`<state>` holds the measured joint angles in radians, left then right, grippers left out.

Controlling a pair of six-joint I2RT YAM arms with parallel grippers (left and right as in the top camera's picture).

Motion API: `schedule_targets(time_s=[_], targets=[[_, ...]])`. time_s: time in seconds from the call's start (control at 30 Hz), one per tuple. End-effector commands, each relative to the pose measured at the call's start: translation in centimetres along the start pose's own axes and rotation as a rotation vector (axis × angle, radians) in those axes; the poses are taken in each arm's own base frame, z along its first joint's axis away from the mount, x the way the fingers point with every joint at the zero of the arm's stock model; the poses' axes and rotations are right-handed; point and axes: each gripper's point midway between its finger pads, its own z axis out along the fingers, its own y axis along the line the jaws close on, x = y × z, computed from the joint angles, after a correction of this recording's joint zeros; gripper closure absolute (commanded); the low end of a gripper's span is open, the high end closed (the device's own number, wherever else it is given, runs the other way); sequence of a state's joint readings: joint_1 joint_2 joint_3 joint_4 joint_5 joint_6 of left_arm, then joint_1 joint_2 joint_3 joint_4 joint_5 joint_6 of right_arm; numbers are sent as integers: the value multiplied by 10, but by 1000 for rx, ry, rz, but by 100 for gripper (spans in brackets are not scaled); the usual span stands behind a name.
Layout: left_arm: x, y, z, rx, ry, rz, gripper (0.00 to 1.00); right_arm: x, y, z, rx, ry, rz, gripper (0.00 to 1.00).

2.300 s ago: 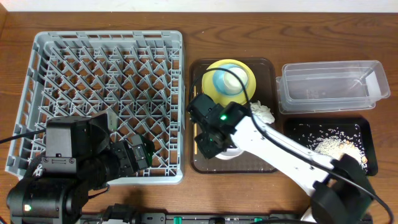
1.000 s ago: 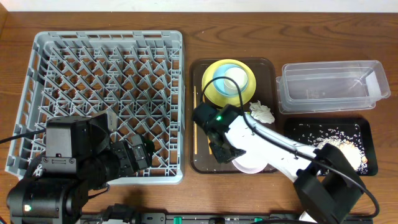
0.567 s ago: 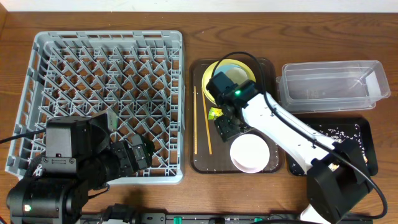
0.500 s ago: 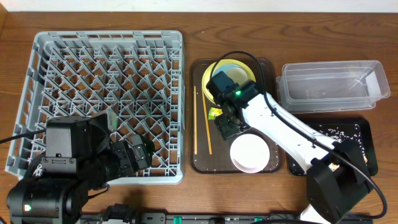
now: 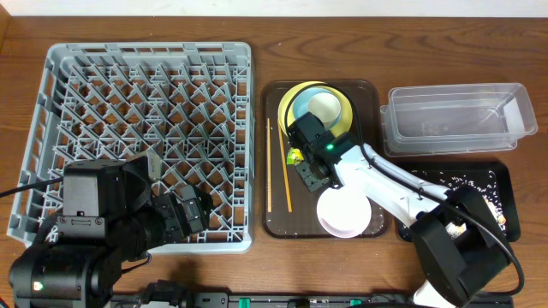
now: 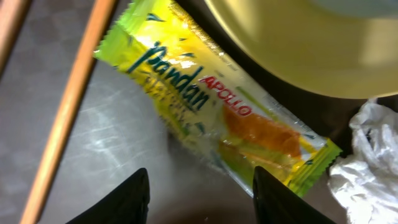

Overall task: Sort waste into correct bins and load items into the dishwasher rack
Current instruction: 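Grasp the yellow-green pandan snack wrapper with the right gripper, then drop the snack wrapper into the clear plastic bin with the right gripper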

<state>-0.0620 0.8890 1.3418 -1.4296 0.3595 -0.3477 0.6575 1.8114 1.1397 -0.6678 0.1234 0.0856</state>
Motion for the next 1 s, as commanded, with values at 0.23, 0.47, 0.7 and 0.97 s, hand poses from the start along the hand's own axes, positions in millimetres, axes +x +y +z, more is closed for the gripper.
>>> schedule_targets(time_s=[0.23,0.47,0.7,0.97], targets=[[-1,1,0,-9,-7,-2,2,10,-12,27,50,-49,7,62],[-1,1,0,-9,-7,-2,2,4,-12,25,48,-72,11,99],[-1,1,0,-9,-7,-2,2,-27,-11,-23,22,-153,19,99],[-1,1,0,-9,-7,-2,2,-47,-36,-107,78,-340,69,99]])
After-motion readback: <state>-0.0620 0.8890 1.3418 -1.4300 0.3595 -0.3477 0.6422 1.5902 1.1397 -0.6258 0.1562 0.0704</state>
